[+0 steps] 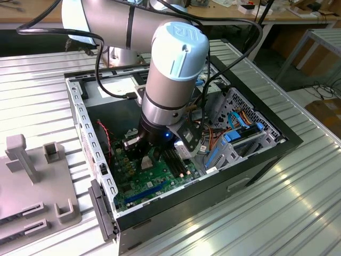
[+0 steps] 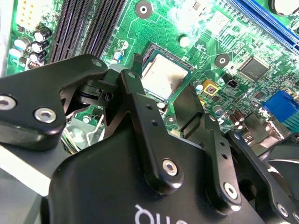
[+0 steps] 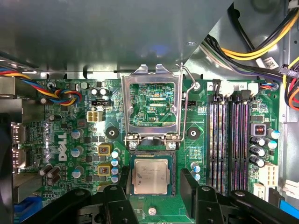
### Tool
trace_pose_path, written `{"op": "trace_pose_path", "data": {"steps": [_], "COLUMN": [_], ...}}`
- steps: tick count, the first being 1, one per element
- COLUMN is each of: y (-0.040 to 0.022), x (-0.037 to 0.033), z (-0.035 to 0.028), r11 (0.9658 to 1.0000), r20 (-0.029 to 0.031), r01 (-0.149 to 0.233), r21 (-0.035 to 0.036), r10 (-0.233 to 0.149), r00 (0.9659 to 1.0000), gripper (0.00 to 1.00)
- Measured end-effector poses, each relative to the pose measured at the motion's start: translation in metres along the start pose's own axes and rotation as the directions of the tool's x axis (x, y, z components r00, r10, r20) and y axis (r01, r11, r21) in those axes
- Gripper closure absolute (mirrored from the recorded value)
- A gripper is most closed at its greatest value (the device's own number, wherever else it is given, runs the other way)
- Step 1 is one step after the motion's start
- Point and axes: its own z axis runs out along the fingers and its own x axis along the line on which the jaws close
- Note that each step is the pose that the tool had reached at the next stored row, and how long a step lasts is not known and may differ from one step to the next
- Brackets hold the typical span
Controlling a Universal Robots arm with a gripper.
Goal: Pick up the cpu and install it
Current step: 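Place the cpu into insertion slot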
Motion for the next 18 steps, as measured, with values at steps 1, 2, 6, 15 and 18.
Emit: {"op": "trace_pose_path", "data": {"steps": [1, 2, 6, 15, 18], "y": [0.0, 0.0, 0.0001, 0.0003, 0.0003], "x": [0.0, 0.0, 0.0, 0.0001, 0.0001], "z": [0.0002, 0.0003, 0.0006, 0.0014, 0.0017], "r11": [1.0, 1.0, 0.9999, 0.9988, 0.9988], "r20": [0.0, 0.0, 0.0003, 0.0008, 0.0009], "r01": [0.0, 0.0, -0.016, -0.048, -0.05], "r21": [0.0, 0.0, -0.0005, -0.0011, -0.0012], "r10": [0.0, 0.0, 0.016, 0.048, 0.05], "r00": [1.0, 1.0, 0.9999, 0.9988, 0.9988], "gripper": [0.45, 0.45, 0.45, 0.45, 0.45]}}
